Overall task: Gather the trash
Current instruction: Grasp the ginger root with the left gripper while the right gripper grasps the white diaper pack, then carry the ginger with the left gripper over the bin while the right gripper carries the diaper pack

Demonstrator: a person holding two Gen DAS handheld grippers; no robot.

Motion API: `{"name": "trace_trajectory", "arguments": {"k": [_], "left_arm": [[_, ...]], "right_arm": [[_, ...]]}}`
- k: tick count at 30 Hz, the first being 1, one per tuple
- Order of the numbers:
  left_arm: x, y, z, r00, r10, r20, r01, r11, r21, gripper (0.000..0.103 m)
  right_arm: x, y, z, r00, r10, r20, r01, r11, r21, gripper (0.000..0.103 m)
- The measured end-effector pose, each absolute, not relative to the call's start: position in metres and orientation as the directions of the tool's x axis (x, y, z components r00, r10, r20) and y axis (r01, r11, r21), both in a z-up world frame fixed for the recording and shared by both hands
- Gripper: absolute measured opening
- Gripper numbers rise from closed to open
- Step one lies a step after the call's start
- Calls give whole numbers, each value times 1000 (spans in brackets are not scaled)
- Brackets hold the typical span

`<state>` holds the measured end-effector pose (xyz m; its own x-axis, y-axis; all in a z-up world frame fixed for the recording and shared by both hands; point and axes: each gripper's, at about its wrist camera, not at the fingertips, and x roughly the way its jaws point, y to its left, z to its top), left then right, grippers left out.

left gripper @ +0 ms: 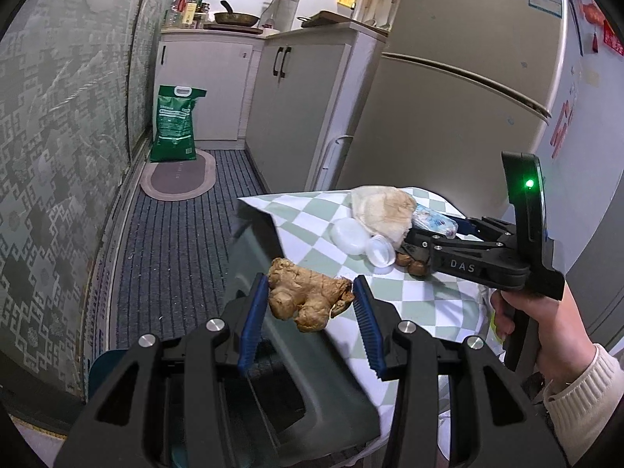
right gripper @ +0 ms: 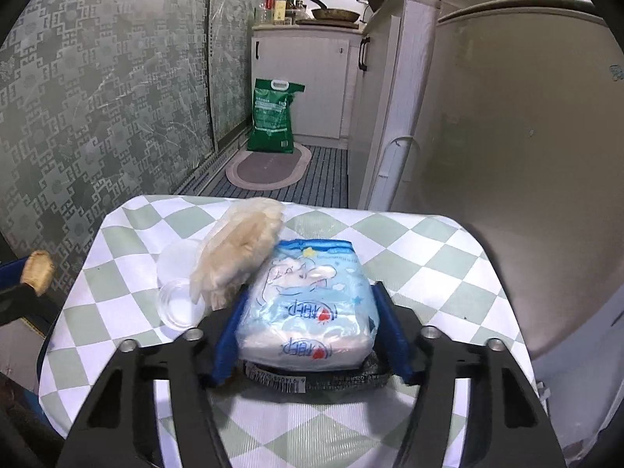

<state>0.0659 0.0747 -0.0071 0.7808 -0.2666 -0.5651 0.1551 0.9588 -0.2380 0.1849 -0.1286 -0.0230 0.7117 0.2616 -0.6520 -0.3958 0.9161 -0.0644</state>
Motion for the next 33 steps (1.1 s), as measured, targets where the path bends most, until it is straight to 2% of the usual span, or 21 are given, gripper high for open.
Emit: {"name": "trace_trajectory", "arguments": {"k": [1,2,17,22,33], "left_arm": [[65,77,-7,781,-266,-565,152,959,-241,47],[64,80,-7,782,-263,-565,147,959,-243,47],[53,124,-20,775,-188,-603,45,969,-245,47],[46,141,-33,763,-163,-626,8,970,-243,47],[31,174,-80,689,-104,-718,-57,979,-197,47]], "right_arm": [[185,-128,-23,711,262,-652,-395,917,-62,53],[185,-128,-22,710,263,-654,-396,916,-61,52],[161,-125,35,780,219,-586,-361,923,-136,52],[150,-110,54,770,304,-562,-419,904,-85,52],[110,-21,54,639,523,-564,-641,767,-15,52]]}}
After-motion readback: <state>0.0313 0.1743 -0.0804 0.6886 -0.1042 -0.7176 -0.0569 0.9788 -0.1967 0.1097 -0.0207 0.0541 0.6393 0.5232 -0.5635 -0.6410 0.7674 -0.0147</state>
